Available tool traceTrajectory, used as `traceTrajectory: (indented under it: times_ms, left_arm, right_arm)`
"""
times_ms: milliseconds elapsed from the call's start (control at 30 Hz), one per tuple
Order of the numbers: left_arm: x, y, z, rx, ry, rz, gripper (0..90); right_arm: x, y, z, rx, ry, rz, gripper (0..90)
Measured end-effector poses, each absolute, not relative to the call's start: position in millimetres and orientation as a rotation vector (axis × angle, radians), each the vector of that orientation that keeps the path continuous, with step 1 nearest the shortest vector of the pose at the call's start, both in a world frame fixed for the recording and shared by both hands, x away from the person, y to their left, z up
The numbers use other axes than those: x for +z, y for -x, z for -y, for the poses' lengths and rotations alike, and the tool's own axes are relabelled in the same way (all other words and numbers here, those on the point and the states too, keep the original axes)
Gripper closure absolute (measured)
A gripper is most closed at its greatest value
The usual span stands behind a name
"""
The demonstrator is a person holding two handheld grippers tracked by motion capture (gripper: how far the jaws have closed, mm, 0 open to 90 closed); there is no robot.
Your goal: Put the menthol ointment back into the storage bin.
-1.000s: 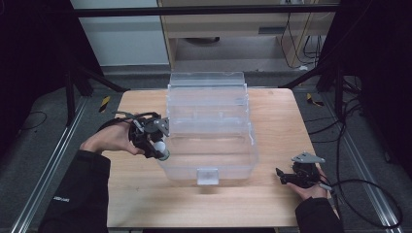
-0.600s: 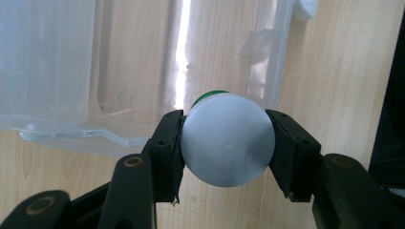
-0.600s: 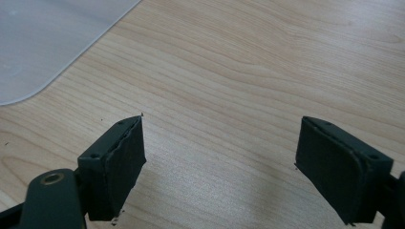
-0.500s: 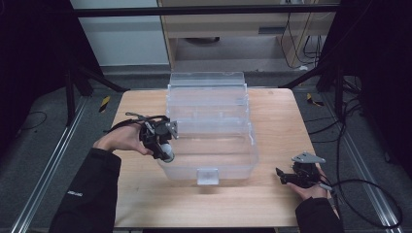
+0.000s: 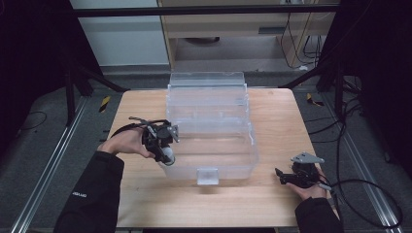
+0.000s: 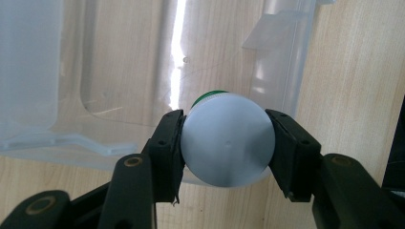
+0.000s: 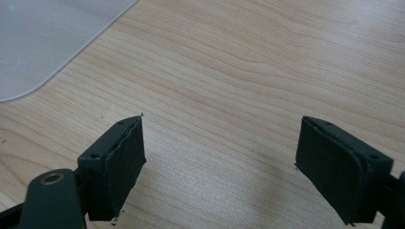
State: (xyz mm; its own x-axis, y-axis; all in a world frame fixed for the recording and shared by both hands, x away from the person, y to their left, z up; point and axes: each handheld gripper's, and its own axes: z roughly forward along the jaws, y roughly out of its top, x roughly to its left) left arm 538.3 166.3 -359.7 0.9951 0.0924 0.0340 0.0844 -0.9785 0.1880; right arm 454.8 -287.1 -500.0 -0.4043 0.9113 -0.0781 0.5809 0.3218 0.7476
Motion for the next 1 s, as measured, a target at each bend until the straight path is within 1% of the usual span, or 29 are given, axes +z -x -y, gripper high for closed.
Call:
traceTrajectory:
  times_ms: [733, 1000]
  left_arm:
    - [-385, -545, -174, 0.023, -2.952, -0.168, 49.9]
    - [-387, -545, -174, 0.023, -2.948, -0.168, 49.4]
  right_arm:
    - [-501, -455, 287, 0.875, -1.305, -2.105, 16.6]
    - [-501, -455, 286, 0.876, -1.308, -2.105, 16.2]
